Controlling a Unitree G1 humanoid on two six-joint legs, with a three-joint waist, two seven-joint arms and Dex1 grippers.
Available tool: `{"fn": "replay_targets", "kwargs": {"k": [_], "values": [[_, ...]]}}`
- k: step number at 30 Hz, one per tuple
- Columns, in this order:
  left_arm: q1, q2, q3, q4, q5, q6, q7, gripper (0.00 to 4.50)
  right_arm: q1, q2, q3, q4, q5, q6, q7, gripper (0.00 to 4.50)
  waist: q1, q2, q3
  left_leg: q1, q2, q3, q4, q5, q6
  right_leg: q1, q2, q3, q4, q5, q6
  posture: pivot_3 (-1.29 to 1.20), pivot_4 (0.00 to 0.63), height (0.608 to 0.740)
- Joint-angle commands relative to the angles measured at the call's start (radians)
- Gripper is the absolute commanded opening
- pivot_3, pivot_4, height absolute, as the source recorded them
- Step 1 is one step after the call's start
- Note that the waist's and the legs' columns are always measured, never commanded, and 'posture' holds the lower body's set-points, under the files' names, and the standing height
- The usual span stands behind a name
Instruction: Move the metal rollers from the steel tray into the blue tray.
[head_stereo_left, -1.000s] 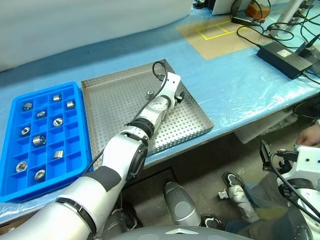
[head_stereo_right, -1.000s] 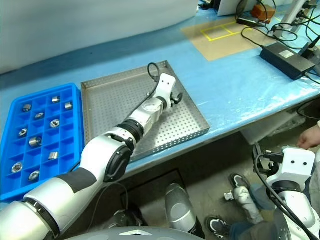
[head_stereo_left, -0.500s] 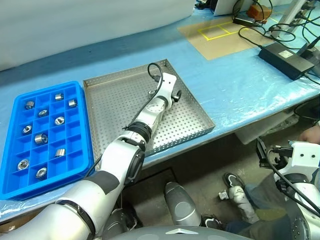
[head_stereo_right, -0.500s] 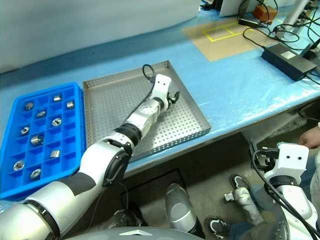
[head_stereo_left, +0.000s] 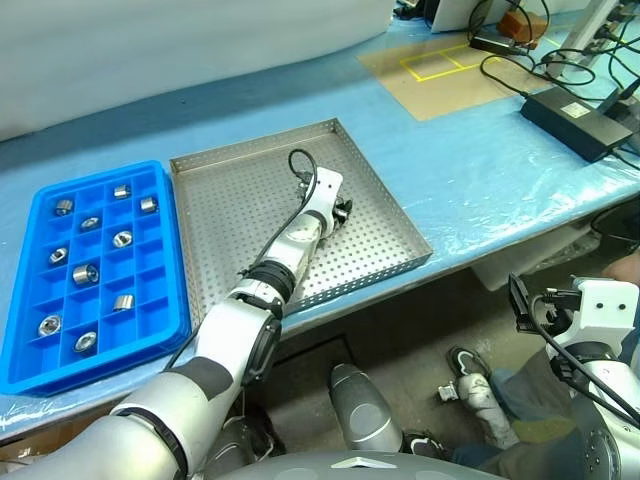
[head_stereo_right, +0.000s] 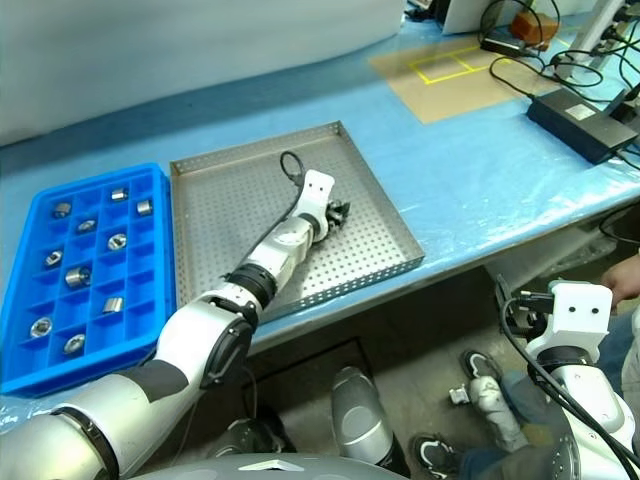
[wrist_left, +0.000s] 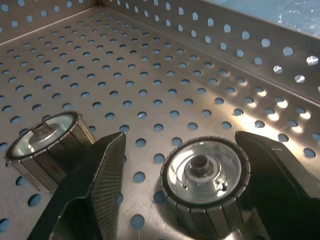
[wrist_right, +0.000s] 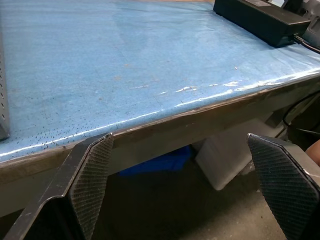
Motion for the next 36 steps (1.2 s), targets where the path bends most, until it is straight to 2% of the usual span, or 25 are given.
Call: {"fn": "replay_targets", "kwargs": {"k": [1, 4, 8, 17, 22, 26, 29, 32, 36], "values": [[0.002, -0.043, -0.02, 0.022, 0.012, 0.052, -0.026, 3.68, -0.005, -0.011, -0.007, -0.007, -0.007, -0.014, -0.001, 4.5, 0.0, 0.0, 0.0, 0.0, 0.0, 0.0, 0.0, 0.0, 0.0, 0.0, 0.0, 0.0, 0.0, 0.0, 0.0, -0.67, 0.15, 0.74], [-0.01, -0.047, -0.009, 0.027, -0.004, 0.06, -0.045, 3.08, -0.009, -0.013, -0.007, -0.01, -0.009, -0.012, -0.001, 4.5, -0.001, 0.0, -0.001, 0.002, -0.001, 0.0, 0.0, 0.0, 0.0, 0.003, -0.001, -0.001, -0.001, 0.0, 0.0, -0.68, 0.15, 0.74], [-0.019, -0.052, -0.005, 0.015, -0.01, 0.047, -0.048, 1.86, -0.009, -0.011, -0.014, 0.003, -0.01, -0.022, 0.0, 4.5, -0.001, 0.0, -0.001, 0.004, -0.001, 0.0, 0.0, -0.001, 0.0, 0.006, -0.002, -0.001, -0.001, 0.0, 0.0, -0.67, 0.15, 0.74], [-0.008, -0.037, 0.007, -0.017, -0.032, -0.008, -0.071, 1.86, -0.063, -0.021, 0.019, 0.033, -0.026, -0.022, 0.001, 4.5, 0.001, 0.0, -0.001, 0.003, -0.004, 0.0, 0.0, -0.003, -0.001, 0.006, -0.003, -0.001, -0.002, 0.0, 0.001, -0.61, 0.15, 0.74], [0.027, -0.062, 0.122, -0.204, -0.269, -0.049, -0.393, 1.86, -0.175, -0.069, 0.066, 0.143, -0.029, -0.034, 0.037, 4.5, 0.014, -0.002, 0.0, -0.001, -0.007, 0.0, 0.0, -0.001, 0.005, 0.002, -0.007, -0.001, -0.002, 0.0, 0.0, -0.5, 0.15, 0.74], [0.1, -0.055, 0.131, -0.375, -0.359, 0.002, -0.475, 1.86, -0.293, -0.106, 0.128, 0.263, -0.036, -0.057, 0.078, 4.5, 0.046, -0.003, 0.001, -0.002, -0.008, 0.0, 0.0, 0.0, 0.008, 0.0, -0.008, -0.001, 0.002, 0.0, 0.0, -0.39, 0.15, 0.74], [0.16, -0.022, 0.124, -0.474, -0.337, -0.02, -0.39, 1.86, -0.383, -0.122, 0.18, 0.356, -0.043, -0.078, 0.109, 4.5, 0.084, -0.003, 0.001, 0.0, -0.008, 0.0, 0.001, 0.001, 0.009, 0.001, -0.008, -0.002, 0.006, 0.0, 0.0, -0.28, 0.15, 0.74], [0.212, 0.051, 0.084, -0.526, -0.139, -0.073, -0.098, 1.86, -0.468, -0.133, 0.246, 0.445, -0.053, -0.099, 0.153, 4.5, 0.138, -0.004, 0.001, 0.0, -0.007, 0.0, 0.001, 0.002, 0.01, 0.001, -0.008, -0.003, 0.009, 0.0, 0.0, -0.2, 0.15, 0.74], [0.284, 0.097, 0.078, -0.68, -0.007, -0.013, 0.127, 1.86, -0.567, -0.145, 0.313, 0.564, -0.069, -0.135, 0.209, 4.5, 0.226, -0.005, 0.002, -0.003, -0.006, 0.0, 0.004, 0.004, 0.012, -0.003, -0.008, -0.002, 0.014, 0.0, 0.0, -0.09, 0.15, 0.74]]}}
